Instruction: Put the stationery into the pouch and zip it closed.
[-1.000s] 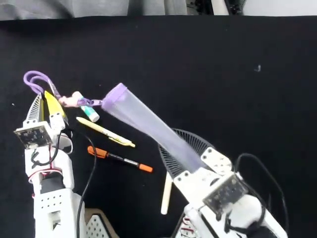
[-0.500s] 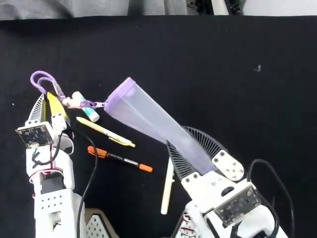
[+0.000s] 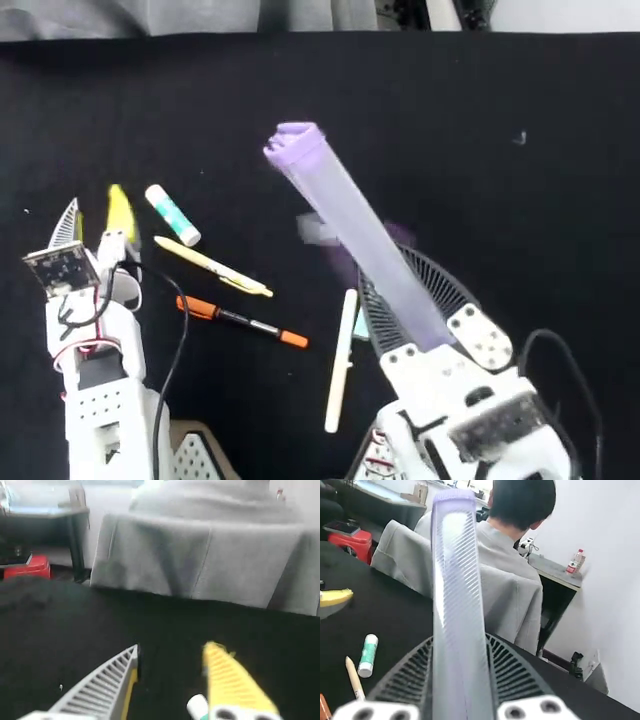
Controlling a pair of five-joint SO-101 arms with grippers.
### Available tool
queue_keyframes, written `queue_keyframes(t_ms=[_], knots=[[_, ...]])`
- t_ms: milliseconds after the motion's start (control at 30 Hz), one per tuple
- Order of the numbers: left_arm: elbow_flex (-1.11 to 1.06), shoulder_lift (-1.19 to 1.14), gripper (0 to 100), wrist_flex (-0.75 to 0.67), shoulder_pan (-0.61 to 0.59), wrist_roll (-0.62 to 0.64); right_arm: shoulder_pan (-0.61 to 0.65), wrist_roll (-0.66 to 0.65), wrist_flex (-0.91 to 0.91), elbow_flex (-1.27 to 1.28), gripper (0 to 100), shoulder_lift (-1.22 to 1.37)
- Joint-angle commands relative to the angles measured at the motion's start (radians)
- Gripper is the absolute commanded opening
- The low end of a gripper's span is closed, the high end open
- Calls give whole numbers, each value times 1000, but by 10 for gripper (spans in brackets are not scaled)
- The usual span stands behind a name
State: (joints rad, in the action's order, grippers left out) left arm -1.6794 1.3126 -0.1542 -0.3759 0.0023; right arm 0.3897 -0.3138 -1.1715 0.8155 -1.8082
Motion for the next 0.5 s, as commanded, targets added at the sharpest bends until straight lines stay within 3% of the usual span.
queue_keyframes(t_ms=[0,233,467], knots=[[39,5,247,17,27,6,-14,-8,58,10,11,-93],[311,2,250,422,45,196,-11,-6,72,8,11,-93],[455,-2,250,687,278,204,-9,28,123,10,11,-93]])
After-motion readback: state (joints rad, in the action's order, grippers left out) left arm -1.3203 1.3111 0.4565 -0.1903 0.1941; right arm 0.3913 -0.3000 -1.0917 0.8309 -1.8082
